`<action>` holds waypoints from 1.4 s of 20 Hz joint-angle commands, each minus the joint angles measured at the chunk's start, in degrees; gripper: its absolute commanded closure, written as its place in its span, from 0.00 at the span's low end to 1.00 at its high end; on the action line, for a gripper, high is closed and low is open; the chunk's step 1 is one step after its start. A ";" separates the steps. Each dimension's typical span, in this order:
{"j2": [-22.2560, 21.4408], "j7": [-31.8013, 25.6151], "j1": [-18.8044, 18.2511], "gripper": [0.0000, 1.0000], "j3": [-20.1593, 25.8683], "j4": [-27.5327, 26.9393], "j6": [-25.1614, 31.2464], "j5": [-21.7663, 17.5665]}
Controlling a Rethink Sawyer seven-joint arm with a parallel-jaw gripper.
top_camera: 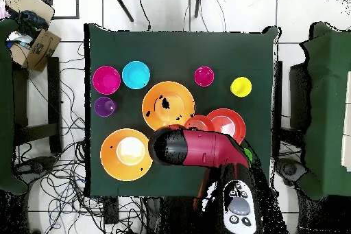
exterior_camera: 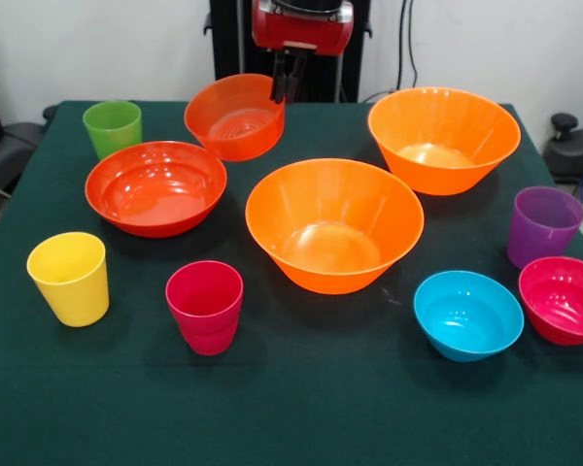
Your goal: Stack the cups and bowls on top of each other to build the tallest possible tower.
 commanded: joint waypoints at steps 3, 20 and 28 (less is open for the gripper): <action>3.09 0.77 -0.82 1.00 4.73 -1.22 -2.80 -4.57; 3.39 1.61 -1.29 1.00 5.36 1.70 -2.87 -3.64; 2.52 2.40 -0.45 1.00 4.87 2.13 -1.76 -3.29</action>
